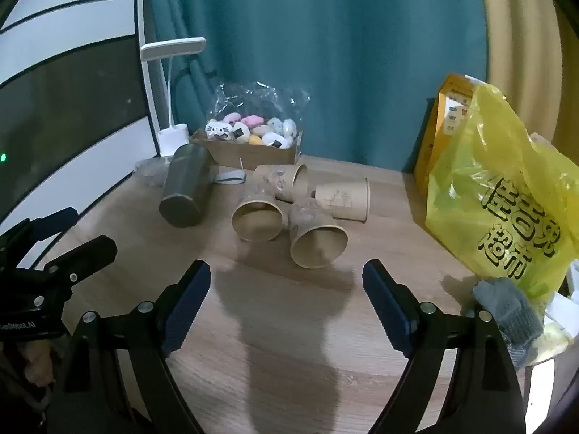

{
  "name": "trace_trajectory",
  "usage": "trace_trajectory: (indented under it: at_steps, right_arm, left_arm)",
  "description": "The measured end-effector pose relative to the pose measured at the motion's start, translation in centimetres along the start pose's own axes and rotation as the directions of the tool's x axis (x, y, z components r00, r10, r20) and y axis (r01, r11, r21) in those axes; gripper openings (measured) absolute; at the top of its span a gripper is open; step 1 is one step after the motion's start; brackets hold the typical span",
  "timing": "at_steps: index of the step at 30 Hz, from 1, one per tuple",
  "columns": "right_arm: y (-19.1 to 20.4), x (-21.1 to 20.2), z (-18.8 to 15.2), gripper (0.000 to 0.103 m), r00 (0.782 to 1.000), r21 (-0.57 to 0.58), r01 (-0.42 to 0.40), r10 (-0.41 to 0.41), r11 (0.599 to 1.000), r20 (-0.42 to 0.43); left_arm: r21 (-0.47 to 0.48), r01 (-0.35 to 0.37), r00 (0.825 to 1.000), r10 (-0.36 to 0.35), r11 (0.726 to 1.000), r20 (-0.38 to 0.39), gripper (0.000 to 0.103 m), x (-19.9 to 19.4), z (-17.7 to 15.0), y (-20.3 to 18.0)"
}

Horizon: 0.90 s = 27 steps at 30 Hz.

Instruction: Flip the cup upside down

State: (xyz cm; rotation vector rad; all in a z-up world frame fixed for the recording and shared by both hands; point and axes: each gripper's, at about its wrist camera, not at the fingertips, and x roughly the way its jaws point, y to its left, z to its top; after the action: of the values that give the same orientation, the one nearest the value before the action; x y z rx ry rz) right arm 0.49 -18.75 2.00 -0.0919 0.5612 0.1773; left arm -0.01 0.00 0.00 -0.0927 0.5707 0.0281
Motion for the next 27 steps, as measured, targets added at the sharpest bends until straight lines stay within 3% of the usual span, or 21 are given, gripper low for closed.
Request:
trace_trajectory:
  at_steps: [11,27]
  right_arm:
    - [0.4,-0.4,0.2,0.088,0.998,-0.001,0.029,-0.029,1.000,0.053]
    - [0.1,-0.4,0.2,0.088,0.998,0.001,0.037,-0.037,0.999,0.053]
  left_arm:
    - [-0.005,0.014,1.000,-0.014,1.000,-0.013,0.101,0.4,2.2,1.1]
    - [0.004,0.017,1.000,-0.017,1.000,0.024,0.101,0.0,0.9,0.4]
